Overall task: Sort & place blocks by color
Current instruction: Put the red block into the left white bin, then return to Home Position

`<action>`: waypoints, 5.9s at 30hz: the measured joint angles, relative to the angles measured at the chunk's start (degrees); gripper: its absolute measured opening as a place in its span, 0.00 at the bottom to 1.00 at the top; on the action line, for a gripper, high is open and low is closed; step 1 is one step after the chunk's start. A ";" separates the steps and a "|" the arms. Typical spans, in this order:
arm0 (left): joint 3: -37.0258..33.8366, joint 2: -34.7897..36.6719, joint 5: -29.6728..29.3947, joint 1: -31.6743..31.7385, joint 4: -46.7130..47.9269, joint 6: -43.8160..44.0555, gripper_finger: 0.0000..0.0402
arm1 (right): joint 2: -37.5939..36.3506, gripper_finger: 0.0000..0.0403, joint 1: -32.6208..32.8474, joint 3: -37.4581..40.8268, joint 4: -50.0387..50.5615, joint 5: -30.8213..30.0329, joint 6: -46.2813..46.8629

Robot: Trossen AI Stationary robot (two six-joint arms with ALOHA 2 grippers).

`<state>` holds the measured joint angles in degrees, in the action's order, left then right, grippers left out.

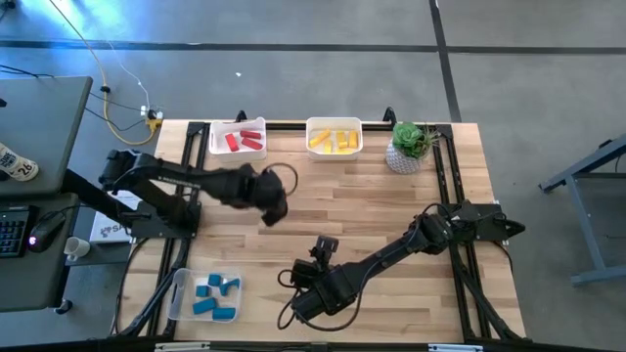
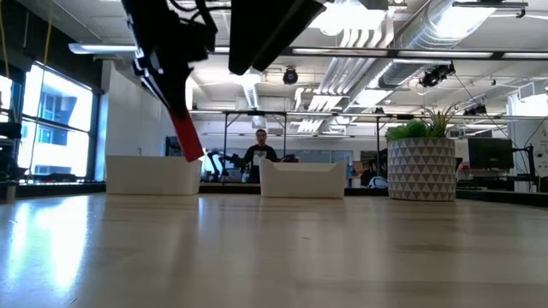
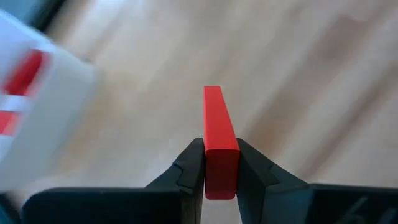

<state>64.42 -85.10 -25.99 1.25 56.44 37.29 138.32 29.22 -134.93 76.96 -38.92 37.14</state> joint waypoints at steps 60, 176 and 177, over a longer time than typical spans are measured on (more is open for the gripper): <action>0.04 13.04 19.37 44.62 -6.83 -28.42 0.43 | 0.02 0.53 -3.31 0.00 11.49 3.80 6.91; -63.69 77.13 26.85 0.93 -72.55 -28.50 0.42 | -119.86 0.51 -12.18 134.33 -93.89 20.06 -19.07; -63.69 77.13 26.85 0.93 -72.56 -28.50 0.42 | -119.96 0.51 -12.20 134.33 -93.84 20.06 -19.75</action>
<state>0.73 -7.97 0.86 2.17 -16.12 8.80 18.37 17.02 -0.60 -16.89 -18.85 17.39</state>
